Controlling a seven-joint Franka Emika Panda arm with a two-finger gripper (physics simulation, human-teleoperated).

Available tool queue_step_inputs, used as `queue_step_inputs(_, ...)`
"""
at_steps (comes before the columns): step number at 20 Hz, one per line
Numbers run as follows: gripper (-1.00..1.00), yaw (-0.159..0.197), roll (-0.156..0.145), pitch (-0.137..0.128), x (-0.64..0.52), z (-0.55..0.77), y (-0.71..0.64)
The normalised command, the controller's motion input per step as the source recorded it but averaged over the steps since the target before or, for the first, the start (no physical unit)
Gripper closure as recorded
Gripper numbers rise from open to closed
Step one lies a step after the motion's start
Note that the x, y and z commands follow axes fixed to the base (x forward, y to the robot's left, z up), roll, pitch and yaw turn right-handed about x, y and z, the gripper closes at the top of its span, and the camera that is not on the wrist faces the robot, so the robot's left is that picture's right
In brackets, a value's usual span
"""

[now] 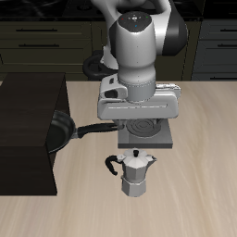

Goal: Place the moka pot on the stove and turn on the stove

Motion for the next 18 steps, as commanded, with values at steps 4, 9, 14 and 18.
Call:
queue_step_inputs(4, -1.0, 0.02, -0.008, -0.012, -0.04, -0.09, -0.05)
queue_step_inputs(9, -1.0, 0.023, 0.017, -0.024, -0.1, -0.11, -0.02)
queue_step_inputs(14, -1.0, 0.002, -0.012, -0.017, -0.06, -0.12, -0.04)
queue_step_inputs(18, -1.0, 0.015, -0.003, -0.025, -0.01, -0.07, -0.01)
